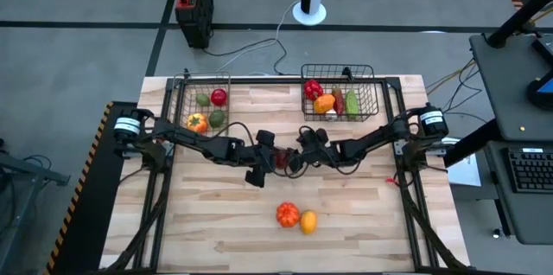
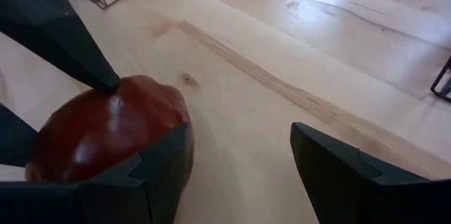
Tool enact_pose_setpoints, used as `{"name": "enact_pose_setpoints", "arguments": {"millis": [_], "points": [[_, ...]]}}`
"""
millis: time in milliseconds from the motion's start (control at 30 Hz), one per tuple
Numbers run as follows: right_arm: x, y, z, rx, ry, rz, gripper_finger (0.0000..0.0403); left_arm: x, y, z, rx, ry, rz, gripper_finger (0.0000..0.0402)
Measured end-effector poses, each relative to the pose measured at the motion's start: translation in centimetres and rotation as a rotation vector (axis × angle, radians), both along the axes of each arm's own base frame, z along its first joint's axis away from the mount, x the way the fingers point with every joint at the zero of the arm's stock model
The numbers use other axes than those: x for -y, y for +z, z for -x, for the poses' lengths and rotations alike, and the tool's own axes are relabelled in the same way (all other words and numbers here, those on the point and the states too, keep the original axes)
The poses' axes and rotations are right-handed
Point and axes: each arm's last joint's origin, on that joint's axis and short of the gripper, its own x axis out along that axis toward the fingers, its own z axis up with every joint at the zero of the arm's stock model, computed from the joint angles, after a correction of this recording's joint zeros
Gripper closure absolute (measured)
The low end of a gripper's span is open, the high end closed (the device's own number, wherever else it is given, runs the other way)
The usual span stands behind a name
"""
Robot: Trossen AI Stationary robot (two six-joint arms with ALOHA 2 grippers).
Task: Sort produce into baskets
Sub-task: Put the apple into the brown wire basket
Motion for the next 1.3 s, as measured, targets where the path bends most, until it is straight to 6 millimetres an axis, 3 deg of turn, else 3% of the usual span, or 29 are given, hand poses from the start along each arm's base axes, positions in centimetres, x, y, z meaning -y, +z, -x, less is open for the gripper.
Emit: {"name": "enact_pose_setpoints", "arguments": {"millis": [300, 1133, 1300], "points": [[0.72, 0.22, -0.31, -0.009, 0.078, -0.019, 0.0165, 0.08, 0.0, 0.03, -0.003, -0.017, 0.029, 0.0121], [0.81, 0.23, -0.33, -0.008, 0.081, -0.022, 0.0165, 0.11, 0.01, 0.0, 0.009, 0.003, 0.062, 0.0121], [0.81, 0.23, -0.33, -0.008, 0.082, -0.024, 0.0165, 0.09, -0.04, 0.05, 0.001, 0.004, 0.06, 0.0103]]}}
